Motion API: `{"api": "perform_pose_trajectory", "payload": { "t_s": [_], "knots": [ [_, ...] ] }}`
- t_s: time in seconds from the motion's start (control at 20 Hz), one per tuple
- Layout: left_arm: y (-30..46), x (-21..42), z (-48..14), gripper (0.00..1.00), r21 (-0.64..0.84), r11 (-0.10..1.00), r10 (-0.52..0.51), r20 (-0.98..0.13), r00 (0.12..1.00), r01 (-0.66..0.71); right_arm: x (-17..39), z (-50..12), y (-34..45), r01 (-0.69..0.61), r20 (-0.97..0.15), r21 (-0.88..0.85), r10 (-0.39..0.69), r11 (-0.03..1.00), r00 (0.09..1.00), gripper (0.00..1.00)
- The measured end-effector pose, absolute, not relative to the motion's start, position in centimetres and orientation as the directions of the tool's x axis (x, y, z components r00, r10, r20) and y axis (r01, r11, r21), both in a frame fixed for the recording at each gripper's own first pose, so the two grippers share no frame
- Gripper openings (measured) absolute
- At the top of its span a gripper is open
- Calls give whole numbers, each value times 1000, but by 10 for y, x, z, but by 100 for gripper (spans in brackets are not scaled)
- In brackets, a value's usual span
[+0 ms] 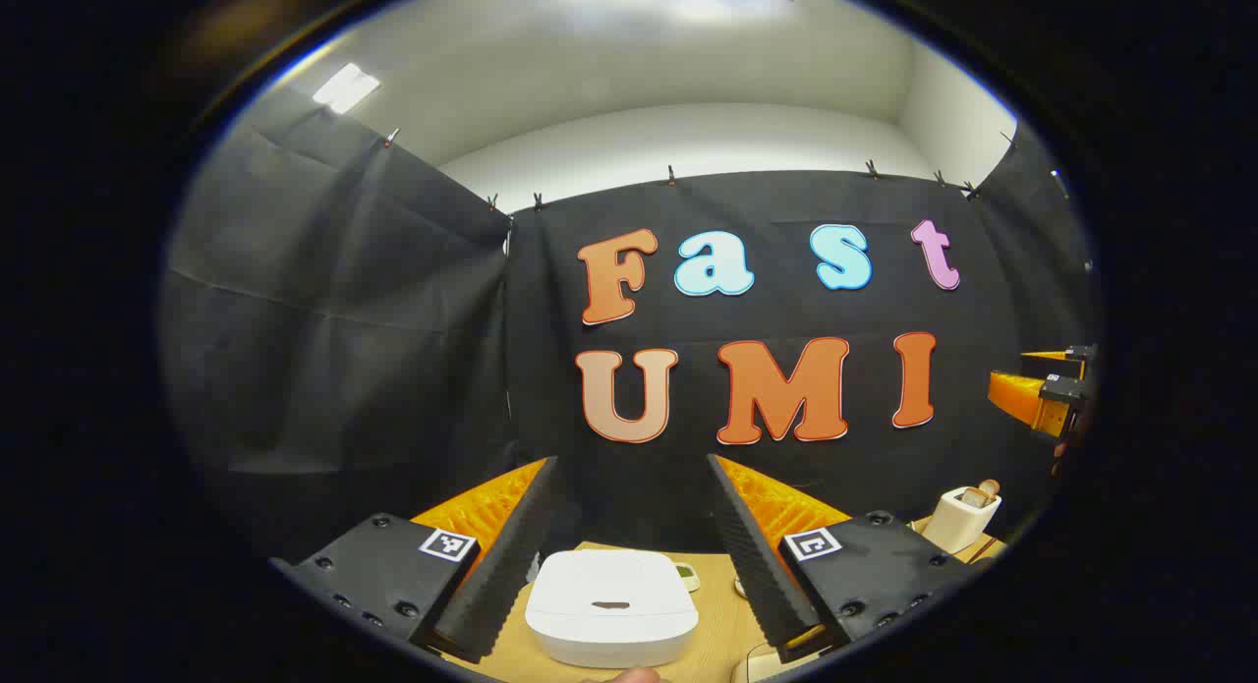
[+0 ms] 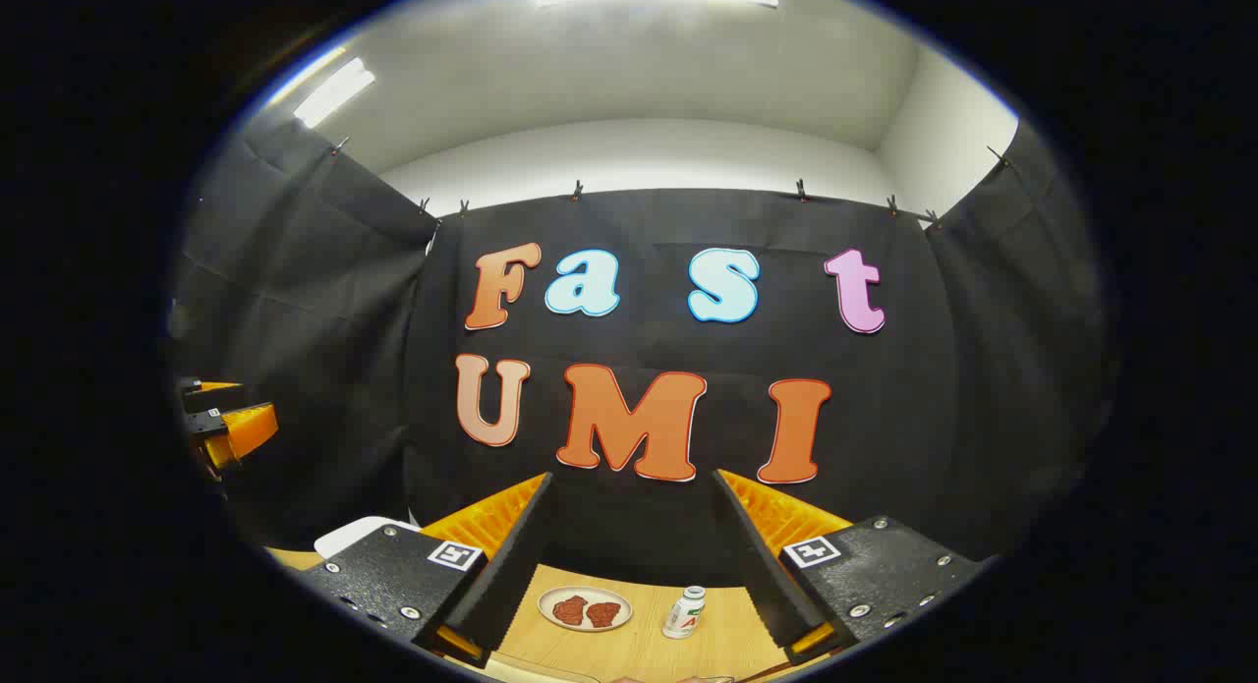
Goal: Close the left gripper, press the button to open the rice cooker; take a wooden spoon from the chopstick holder with the right hand, scoop a spoonful of rice and pour it into the rice cooker, then put the wooden spoon back into the chopstick holder.
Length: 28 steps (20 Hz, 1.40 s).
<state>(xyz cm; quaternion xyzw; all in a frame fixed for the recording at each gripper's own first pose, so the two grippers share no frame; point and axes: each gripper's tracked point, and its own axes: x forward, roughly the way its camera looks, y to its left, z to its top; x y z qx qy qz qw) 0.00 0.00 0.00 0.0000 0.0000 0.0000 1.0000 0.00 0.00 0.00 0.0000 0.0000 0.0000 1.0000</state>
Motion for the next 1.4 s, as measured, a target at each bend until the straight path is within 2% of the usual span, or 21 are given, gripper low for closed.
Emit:
{"api": "perform_pose_trajectory", "payload": {
  "t_s": [0.75, 1.25, 1.35, 1.4],
  "knots": [
    [-6, 15, 20, 97, 9, 1000, -30, 22, 999, 29, -8, -12, -25, 45, -42, 21, -44, 999, 998, 95],
    [30, 36, 0, 98, 23, 1000, -1, -45, 999, 2, -19, -22, -33, 79, -78, -8, -80, 997, 994, 96],
    [33, 38, -11, 79, 36, 999, -6, -73, 997, 9, -26, -27, -38, 99, -94, -10, -99, 995, 991, 96],
    [38, 42, -16, 55, 44, 999, 18, -85, 996, -15, -28, -29, -41, 111, -102, -14, -112, 994, 988, 96]
  ]
}}
